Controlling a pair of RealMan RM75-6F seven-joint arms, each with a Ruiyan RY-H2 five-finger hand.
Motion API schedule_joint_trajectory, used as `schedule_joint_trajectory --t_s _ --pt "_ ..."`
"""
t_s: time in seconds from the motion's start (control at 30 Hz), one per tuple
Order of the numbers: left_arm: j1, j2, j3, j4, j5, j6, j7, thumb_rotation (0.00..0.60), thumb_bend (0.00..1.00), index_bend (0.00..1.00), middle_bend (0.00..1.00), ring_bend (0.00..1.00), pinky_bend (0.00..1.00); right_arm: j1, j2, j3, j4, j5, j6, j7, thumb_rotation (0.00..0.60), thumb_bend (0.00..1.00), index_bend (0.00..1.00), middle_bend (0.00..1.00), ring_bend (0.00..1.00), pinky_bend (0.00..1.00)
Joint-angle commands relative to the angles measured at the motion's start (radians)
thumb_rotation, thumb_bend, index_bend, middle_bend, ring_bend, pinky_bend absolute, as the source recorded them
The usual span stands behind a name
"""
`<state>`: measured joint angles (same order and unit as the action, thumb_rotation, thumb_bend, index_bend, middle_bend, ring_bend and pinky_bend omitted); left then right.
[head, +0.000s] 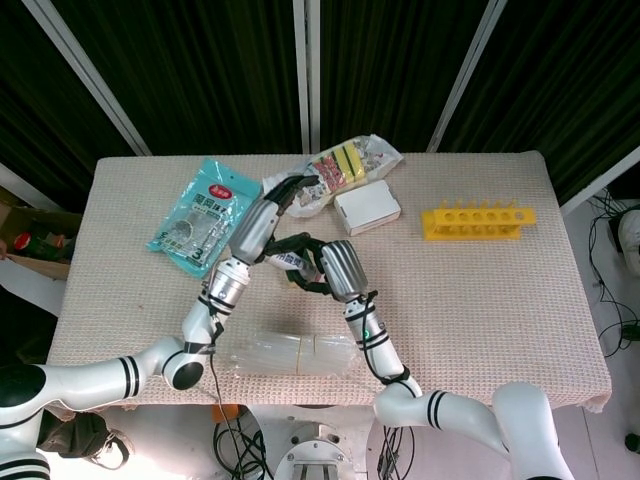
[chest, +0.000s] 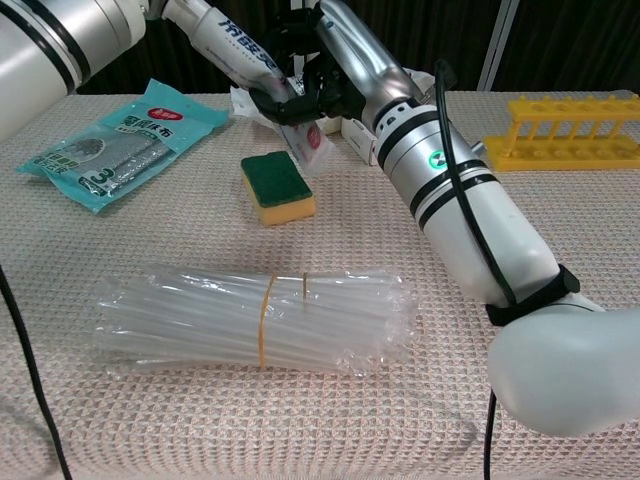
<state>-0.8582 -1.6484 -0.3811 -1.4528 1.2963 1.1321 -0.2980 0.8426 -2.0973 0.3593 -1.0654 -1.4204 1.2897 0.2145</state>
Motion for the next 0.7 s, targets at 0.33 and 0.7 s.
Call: schedule_joint_trajectory --t_s 0.33,0.7 --pt "0.001 -0.021 -0.015 -0.019 0.001 -0.001 -0.117 0.0 0.0 0.11 0.16 0.1 0.17 0.009 -0.023 -0.002 0.045 -0.026 0.024 0.058 0.6 0.63 1.0 0.89 0.81 0.96" --pt "0.001 -0.069 0.009 0.026 0.041 0.042 -0.103 0.0 0.0 0.11 0.17 0.1 0.17 0.012 -0.039 -0.001 0.065 -0.031 0.036 0.083 0.6 0.63 1.0 0.89 0.81 0.96"
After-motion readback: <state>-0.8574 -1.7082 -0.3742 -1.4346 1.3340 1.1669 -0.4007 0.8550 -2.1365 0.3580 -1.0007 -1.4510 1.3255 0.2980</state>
